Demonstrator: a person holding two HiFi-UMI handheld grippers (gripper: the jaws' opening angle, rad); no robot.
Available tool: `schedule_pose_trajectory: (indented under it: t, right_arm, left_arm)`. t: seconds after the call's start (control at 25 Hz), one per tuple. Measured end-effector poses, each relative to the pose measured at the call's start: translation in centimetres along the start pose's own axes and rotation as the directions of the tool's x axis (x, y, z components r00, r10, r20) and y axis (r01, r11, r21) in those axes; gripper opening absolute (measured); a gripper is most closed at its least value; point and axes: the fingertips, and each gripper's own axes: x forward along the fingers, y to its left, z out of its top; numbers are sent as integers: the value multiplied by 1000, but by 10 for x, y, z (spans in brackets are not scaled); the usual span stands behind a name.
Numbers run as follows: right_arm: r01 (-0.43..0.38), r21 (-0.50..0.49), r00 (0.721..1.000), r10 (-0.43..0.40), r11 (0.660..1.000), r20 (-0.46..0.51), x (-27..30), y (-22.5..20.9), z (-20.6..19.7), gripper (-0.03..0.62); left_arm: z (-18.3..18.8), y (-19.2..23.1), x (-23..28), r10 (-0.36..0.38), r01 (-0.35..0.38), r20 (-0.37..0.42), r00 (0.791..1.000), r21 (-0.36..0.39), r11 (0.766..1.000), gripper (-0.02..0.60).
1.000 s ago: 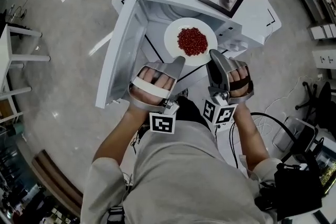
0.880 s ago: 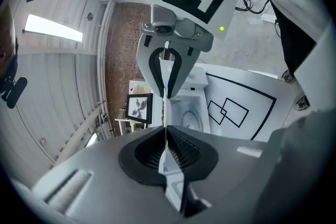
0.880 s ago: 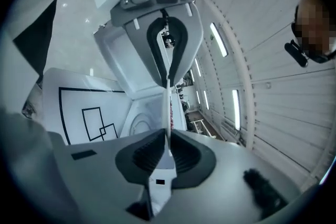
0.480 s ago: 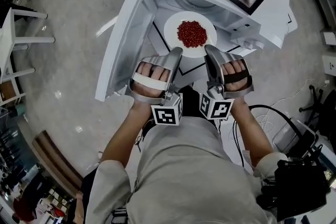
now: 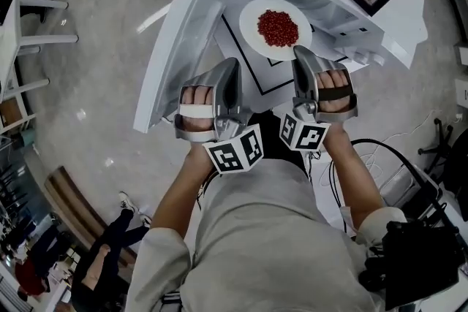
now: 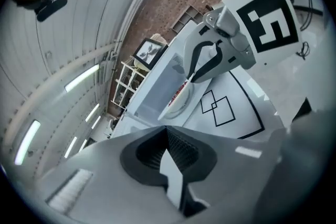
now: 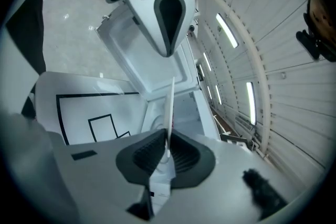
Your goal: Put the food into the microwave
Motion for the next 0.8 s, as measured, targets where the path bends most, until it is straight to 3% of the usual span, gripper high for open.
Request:
schedule_pose_trajectory:
  t: [0.08,0.12,0.2,0.32,0.4,0.48,0.8]
  right_arm:
    - [-5,-1,1000,5,1000,-17,5,1,0,34]
    - [-9,0,1000,9,1000,-28,8,1,-1,34]
    - [-16,5,999,16,1000,-50,15,1,-3,34]
    - [-25,10,997,26,1000,-75,24,1,-6,34]
    - [-32,9,996,33,999,-88,30,1,-8,34]
    - [-39,10,994,40,999,-102,36,0,-11,34]
    - [-47,38,986,53,998,-159,66,2,-22,34]
  left_arm:
    - [-8,-13,1,-85,83,-12,996,-135,987,8]
    - [-10,-20,1,-130,126,-2,992,-223,967,8]
    - [-12,-33,2,-202,203,45,978,-392,897,8]
    - [-16,-46,8,-234,265,126,964,-535,802,8]
    - [-19,-48,15,-217,268,158,963,-588,763,8]
    - [-25,-51,26,-211,264,160,964,-619,739,8]
    - [-41,-71,49,-257,284,142,956,-669,687,8]
